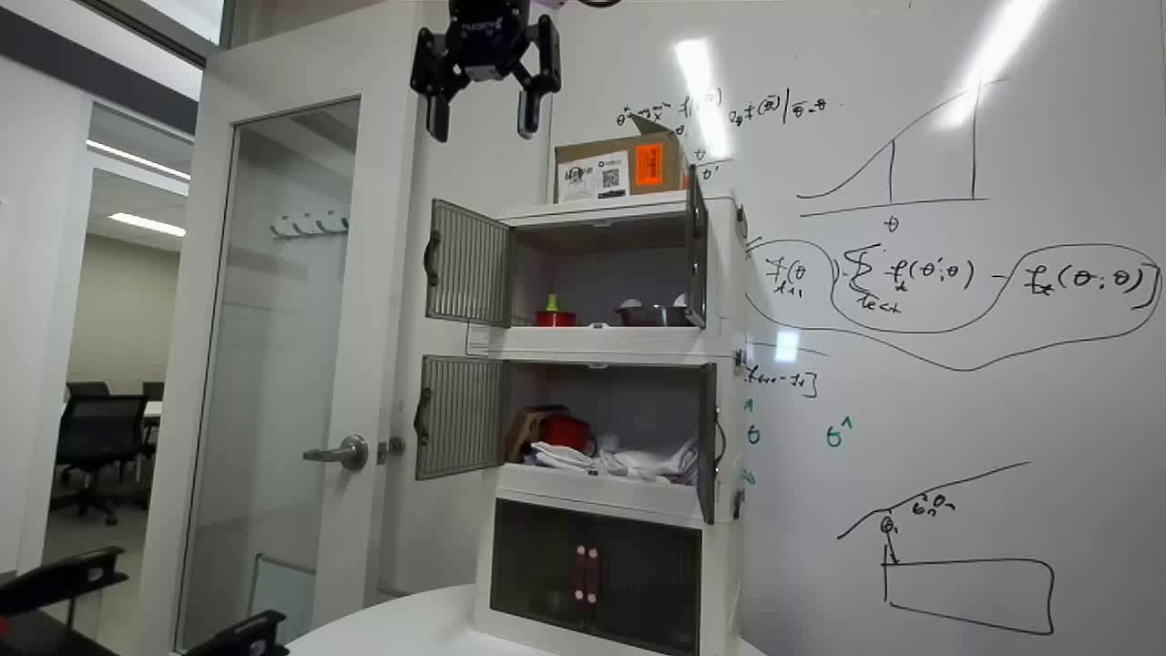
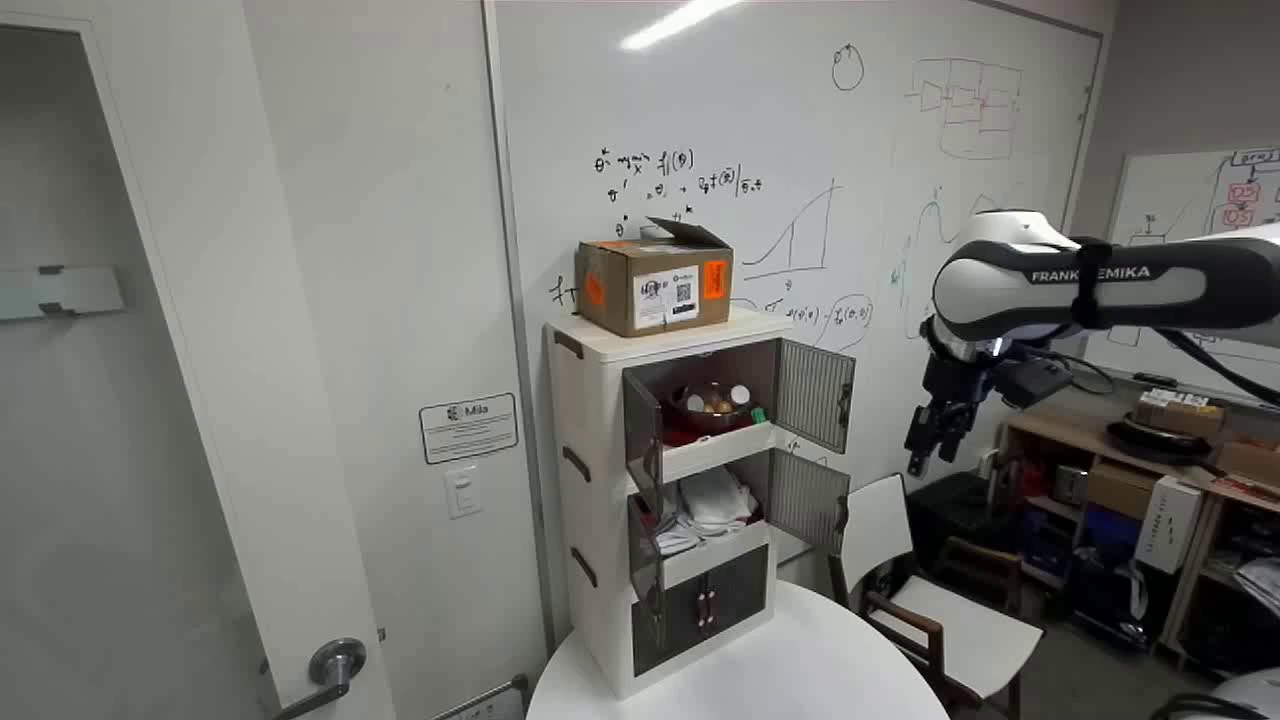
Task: Move the red cup to the table
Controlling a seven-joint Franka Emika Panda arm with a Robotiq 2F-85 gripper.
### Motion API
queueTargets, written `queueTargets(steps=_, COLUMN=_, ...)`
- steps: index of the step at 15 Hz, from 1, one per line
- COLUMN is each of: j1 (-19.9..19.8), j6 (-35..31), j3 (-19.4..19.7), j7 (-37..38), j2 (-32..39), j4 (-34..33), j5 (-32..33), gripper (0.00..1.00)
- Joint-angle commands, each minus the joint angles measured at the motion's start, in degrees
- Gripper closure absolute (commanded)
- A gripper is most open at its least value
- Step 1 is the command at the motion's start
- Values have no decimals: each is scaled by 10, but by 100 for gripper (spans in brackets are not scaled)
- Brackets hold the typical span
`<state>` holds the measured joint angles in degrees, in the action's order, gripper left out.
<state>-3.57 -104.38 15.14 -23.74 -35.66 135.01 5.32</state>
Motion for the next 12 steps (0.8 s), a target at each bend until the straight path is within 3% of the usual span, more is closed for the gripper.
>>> queueTargets(steps=1, j1=-4, j6=1, j3=-3, j7=-2, j2=1, j4=-2, j5=-2, gripper=0)
queueTargets(steps=7, j1=-2, j6=-32, j3=-13, j7=59, j2=28, j4=-6, j5=-42, gripper=0)
queueTargets(steps=11, j1=4, j6=-98, j3=-31, j7=114, j2=52, j4=-1, j5=-110, gripper=0)
queueTargets(steps=12, j1=9, j6=-115, j3=-40, j7=92, j2=55, j4=6, j5=-99, gripper=0)
